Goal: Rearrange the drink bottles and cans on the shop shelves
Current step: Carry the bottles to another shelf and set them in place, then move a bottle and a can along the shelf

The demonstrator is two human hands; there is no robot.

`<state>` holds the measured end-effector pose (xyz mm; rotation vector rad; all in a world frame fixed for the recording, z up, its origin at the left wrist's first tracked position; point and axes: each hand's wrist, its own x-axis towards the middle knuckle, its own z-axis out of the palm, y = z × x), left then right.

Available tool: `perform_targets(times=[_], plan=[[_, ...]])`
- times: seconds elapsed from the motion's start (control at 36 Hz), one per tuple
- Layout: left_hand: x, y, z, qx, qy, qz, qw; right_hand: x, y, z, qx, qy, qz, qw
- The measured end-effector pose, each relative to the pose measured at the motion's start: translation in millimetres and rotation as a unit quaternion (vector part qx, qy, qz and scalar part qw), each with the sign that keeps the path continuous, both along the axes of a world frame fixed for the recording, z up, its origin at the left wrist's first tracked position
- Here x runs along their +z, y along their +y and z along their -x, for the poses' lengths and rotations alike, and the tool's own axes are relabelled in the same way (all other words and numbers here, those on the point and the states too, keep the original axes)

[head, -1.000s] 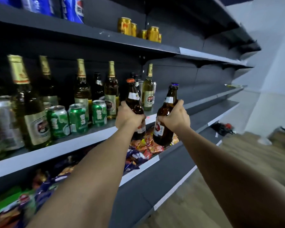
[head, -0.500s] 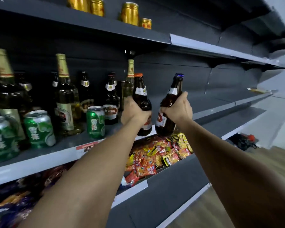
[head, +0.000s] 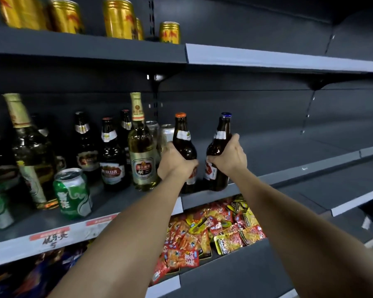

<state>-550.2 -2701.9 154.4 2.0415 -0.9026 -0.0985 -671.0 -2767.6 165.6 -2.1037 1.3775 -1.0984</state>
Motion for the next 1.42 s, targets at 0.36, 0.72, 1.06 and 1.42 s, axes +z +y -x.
perform_targets(times=[0.36, 0.72, 1.06, 1.42], plan=[[-14.2, -37.9, -16.6, -0.008, -0.009, -0.019, 1.000, -8.2, -50.8, -26.9, 0.032, 0.003, -0.007, 0.999], [-16.0, -13.6, -17.3, -0.014, -0.084, 0.013, 0.996, -10.8, -61.7, -37.6, 0.023, 0.061, -0.071, 0.995], [1.3, 49.7, -70.1, 0.143, -0.153, 0.125, 0.970, 36.1, 40.4, -110.3, 0.140, -0.082, 0.333, 0.929], [-8.4, 59.2, -129.4, 0.186, -0.105, 0.093, 0.972, -2.5, 50.9, -191.5, 0.131, -0.029, -0.005, 0.991]])
